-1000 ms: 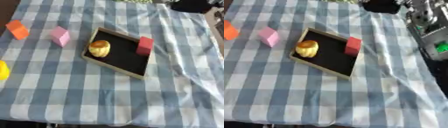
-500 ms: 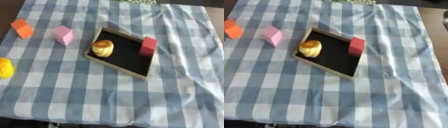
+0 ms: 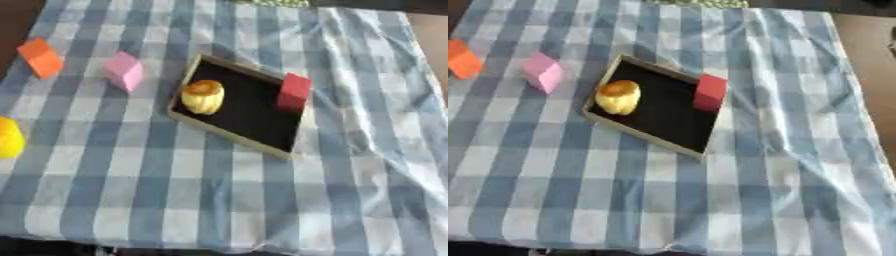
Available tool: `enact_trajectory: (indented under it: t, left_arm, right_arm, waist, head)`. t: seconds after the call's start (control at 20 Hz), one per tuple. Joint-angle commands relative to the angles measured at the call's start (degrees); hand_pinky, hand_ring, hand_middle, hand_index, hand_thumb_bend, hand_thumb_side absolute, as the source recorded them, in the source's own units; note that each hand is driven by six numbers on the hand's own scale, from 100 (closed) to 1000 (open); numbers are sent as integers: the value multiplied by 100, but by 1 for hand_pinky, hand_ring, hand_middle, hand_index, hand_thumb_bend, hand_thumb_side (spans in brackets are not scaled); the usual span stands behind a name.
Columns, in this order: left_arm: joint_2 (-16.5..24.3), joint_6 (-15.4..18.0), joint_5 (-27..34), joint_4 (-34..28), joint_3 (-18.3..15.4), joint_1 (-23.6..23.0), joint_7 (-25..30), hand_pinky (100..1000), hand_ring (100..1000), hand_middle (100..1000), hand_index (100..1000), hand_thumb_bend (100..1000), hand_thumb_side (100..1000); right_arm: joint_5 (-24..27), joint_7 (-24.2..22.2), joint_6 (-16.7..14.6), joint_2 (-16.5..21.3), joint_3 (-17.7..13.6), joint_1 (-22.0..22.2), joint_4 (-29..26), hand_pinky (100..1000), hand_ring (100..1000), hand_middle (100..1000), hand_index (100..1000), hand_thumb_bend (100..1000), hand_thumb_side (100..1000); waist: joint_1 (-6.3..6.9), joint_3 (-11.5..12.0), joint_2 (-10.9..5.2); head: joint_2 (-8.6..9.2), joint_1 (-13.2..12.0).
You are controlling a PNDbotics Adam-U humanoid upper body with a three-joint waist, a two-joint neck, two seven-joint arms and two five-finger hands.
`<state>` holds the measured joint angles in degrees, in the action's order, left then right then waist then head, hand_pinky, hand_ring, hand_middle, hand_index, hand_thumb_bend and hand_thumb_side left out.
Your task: Pick up objects on the table and place them in the box.
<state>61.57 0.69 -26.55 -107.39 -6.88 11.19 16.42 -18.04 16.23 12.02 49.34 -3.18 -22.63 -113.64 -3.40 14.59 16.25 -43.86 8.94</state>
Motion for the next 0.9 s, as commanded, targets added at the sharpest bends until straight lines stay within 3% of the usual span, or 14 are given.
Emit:
enact_trajectory:
  t: [0.05, 0.45, 0.9]
  left_arm:
    - [226, -37, -350, 269, -77, 42, 349, 985, 917, 841, 948, 742, 224]
    - [76, -41, -514, 799, 147, -26, 855, 976, 905, 818, 926, 741, 254]
    - [25, -34, -46, 792, 121, -169, 1041, 976, 911, 823, 933, 699, 331]
  right_arm:
    - [-2, 44, 25, 173, -72, -38, -96, 809, 786, 614, 757, 261, 316]
    - [56, 34, 78, 83, -30, -5, -96, 807, 780, 605, 749, 262, 319]
    - [109, 65, 186, -4, -15, 73, -96, 805, 775, 598, 741, 258, 319]
  waist:
    - [94, -10, -42]
    - [77, -65, -21]
    - [100, -39, -14]
  head:
    - [-26, -54]
    - [-26, -347]
    - [-26, -386]
